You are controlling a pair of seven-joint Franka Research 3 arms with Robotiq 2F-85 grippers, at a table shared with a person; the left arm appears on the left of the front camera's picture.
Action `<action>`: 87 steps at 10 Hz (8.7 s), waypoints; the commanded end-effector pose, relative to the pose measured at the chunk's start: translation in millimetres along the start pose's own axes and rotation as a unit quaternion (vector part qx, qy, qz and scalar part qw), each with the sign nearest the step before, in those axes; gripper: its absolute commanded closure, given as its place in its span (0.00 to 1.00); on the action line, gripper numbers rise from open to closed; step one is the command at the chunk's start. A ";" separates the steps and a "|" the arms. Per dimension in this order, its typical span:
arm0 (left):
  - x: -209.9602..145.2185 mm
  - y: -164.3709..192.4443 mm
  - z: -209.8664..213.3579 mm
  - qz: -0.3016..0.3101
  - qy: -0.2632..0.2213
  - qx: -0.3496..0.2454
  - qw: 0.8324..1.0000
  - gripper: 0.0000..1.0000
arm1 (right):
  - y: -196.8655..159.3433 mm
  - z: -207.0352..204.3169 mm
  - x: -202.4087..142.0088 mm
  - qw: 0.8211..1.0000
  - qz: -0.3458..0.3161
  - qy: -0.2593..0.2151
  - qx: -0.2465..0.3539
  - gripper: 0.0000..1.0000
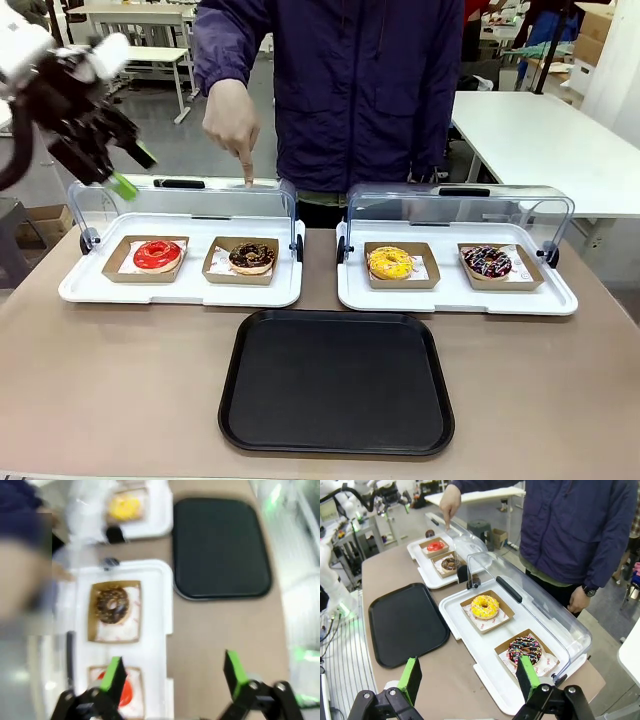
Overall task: Move the second donut from the left to the tray.
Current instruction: Pick up the Paper togo box containing the Donut indicated by the person and place it on the Handle tray.
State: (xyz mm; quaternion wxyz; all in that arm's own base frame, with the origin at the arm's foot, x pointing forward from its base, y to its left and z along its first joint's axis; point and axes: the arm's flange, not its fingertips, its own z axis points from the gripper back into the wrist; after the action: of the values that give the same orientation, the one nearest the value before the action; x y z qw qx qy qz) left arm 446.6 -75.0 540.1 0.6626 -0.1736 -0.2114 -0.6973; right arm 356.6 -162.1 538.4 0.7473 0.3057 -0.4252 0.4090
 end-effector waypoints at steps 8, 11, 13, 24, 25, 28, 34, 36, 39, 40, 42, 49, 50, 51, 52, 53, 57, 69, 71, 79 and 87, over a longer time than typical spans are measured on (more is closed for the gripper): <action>12.6 13.9 -165.0 -0.037 0.182 0.052 0.981 0.00 | -1.5 -0.5 0.9 1.000 0.011 -0.014 -0.001 0.00; 6.5 13.3 -169.6 -0.043 0.168 0.048 0.984 0.00 | -1.5 -0.5 0.9 1.000 0.011 -0.014 -0.001 0.00; 6.5 13.3 -169.6 -0.043 0.168 0.048 0.984 0.00 | -1.5 -0.5 0.9 1.000 0.011 -0.014 -0.001 0.00; -30.9 74.8 -223.0 -0.031 0.228 0.032 0.973 0.00 | -1.5 -0.5 0.9 1.000 0.011 -0.014 -0.001 0.00; -33.0 79.1 -228.6 -0.032 0.230 0.035 0.972 0.00 | -1.5 -0.5 0.9 1.000 0.011 -0.014 -0.001 0.00; -36.1 84.6 -238.3 -0.036 0.235 0.036 0.971 0.00 | -1.5 -0.5 0.9 1.000 0.011 -0.014 -0.001 0.00; -37.8 90.3 -244.9 -0.029 0.239 0.029 0.970 1.00 | -1.5 -0.5 0.9 1.000 0.011 -0.014 -0.001 0.00; -37.0 90.0 -244.3 -0.029 0.238 0.026 0.971 1.00 | -1.5 -0.5 0.9 1.000 0.011 -0.014 -0.001 0.00; -36.1 89.2 -241.4 -0.025 0.239 0.019 0.971 1.00 | -1.5 -0.5 0.9 1.000 0.011 -0.014 -0.001 0.00; -35.9 89.1 -241.3 -0.029 0.241 0.013 0.970 1.00 | -1.5 -0.5 0.9 1.000 0.011 -0.014 -0.001 0.00; -36.2 89.6 -242.3 -0.038 0.241 0.009 0.970 1.00 | -1.5 -0.5 0.9 1.000 0.011 -0.014 -0.001 0.00; -37.1 90.0 -244.2 -0.036 0.233 0.013 0.972 0.98 | -1.5 -0.5 0.9 1.000 0.011 -0.014 -0.001 0.00; -28.2 78.5 -225.8 -0.036 0.231 0.042 0.971 0.98 | -1.5 -0.5 0.9 1.000 0.011 -0.014 -0.001 0.00; -21.2 70.1 -214.3 -0.036 0.234 0.059 0.970 0.98 | -1.5 -0.5 0.9 1.000 0.011 -0.014 -0.001 0.00; -13.0 59.4 -204.0 -0.040 0.229 0.069 0.970 0.98 | -1.5 -0.5 0.9 1.000 0.011 -0.014 -0.001 0.00; -1.3 48.4 -195.0 -0.044 0.231 0.082 0.969 0.98 | -1.5 -0.5 0.9 1.000 0.011 -0.014 -0.001 0.00; 34.6 -12.2 -161.7 -0.030 0.229 0.107 0.967 0.98 | -1.5 -0.5 0.9 1.000 0.011 -0.014 -0.001 0.00; 144.4 -128.9 -266.4 -0.059 0.195 0.079 0.976 0.98 | -1.5 -0.5 0.9 1.000 0.011 -0.014 -0.001 0.00; 160.9 -142.0 -287.2 -0.070 0.205 0.066 0.974 0.98 | -1.5 -0.5 0.9 1.000 0.011 -0.014 -0.001 0.00; 159.6 -190.8 -321.0 -0.067 0.242 0.065 0.966 0.98 | -1.5 -0.5 0.9 1.000 0.011 -0.014 -0.001 0.00; 151.0 -178.3 -336.9 -0.073 0.250 0.039 0.965 0.39 | -1.5 -0.5 0.9 1.000 0.011 -0.014 -0.001 0.00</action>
State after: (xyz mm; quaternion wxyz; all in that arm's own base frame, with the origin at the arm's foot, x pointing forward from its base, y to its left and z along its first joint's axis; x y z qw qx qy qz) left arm 267.7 -372.4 317.7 0.6553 0.0378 -0.0731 -0.7509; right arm 356.2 -162.9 538.2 0.7483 0.3052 -0.4245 0.4082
